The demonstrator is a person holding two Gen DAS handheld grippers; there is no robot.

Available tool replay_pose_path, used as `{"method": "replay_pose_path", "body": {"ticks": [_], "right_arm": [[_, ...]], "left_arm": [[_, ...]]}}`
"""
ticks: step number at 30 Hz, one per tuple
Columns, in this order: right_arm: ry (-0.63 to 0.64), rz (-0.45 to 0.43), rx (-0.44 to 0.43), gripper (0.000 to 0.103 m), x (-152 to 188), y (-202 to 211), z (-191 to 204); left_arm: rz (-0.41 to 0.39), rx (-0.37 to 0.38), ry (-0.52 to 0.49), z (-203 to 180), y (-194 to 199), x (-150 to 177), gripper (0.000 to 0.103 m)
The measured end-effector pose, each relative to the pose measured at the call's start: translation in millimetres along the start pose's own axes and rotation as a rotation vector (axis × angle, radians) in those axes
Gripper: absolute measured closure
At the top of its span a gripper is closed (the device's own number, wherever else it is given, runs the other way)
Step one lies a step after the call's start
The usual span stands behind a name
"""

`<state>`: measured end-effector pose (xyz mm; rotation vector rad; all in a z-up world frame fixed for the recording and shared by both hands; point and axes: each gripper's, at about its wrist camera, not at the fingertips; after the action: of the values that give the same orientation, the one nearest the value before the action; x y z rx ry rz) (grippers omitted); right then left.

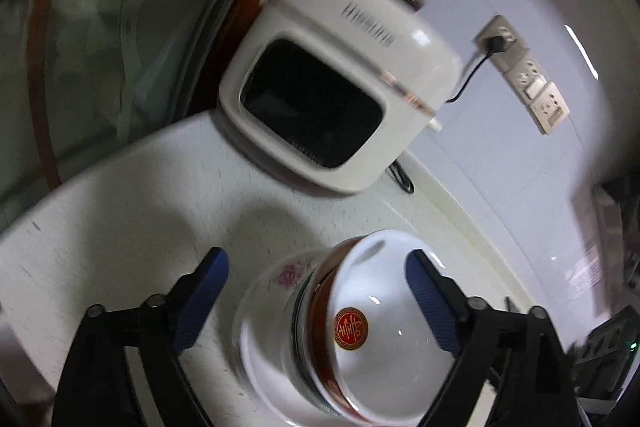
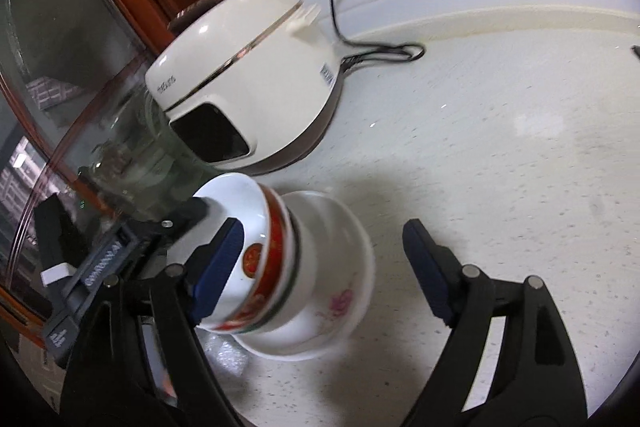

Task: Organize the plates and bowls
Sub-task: 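Carry the nested bowls with both tools and lower them onto the flowered plates, then open both tools and pull them back from the stacked dishes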

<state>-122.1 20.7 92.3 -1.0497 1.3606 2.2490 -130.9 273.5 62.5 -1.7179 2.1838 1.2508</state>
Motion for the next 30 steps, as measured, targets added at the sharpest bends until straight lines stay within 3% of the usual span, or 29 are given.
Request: {"method": "replay_pose_path", "body": {"ticks": [3, 5, 10, 14, 19, 30], "right_arm": [[0.058, -0.102, 0.096, 0.015, 8, 21, 4], [0.121, -0.178, 0.156, 0.011, 21, 35, 12], [0.302, -0.331, 0.306, 0.006, 75, 69, 37], [0.332, -0.399, 0.316, 0.002, 117, 85, 46], [0.400, -0.444, 0.356, 0.000, 171, 100, 53], [0.363, -0.400, 0.342, 0.000, 196, 103, 42]], "left_arm": [[-0.160, 0.038, -0.088, -6, 35, 11, 0.000], [-0.261, 0.023, -0.163, -9, 59, 26, 0.000], [-0.346, 0.000, -0.236, 7, 96, 57, 0.000], [-0.337, -0.094, -0.259, 29, 110, 87, 0.000], [-0.330, -0.099, -0.344, 43, 126, 125, 0.000], [-0.203, -0.133, -0.444, 53, 112, 172, 0.000]]}}
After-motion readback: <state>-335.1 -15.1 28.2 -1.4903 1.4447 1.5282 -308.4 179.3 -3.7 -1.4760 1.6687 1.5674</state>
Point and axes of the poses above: each gripper's, at about its wrist camera, not at the fingertips, and y roughly against the way its jaws point, z to its left, x to its underside, and after that the axes turned 13 degrees about y, right-handed
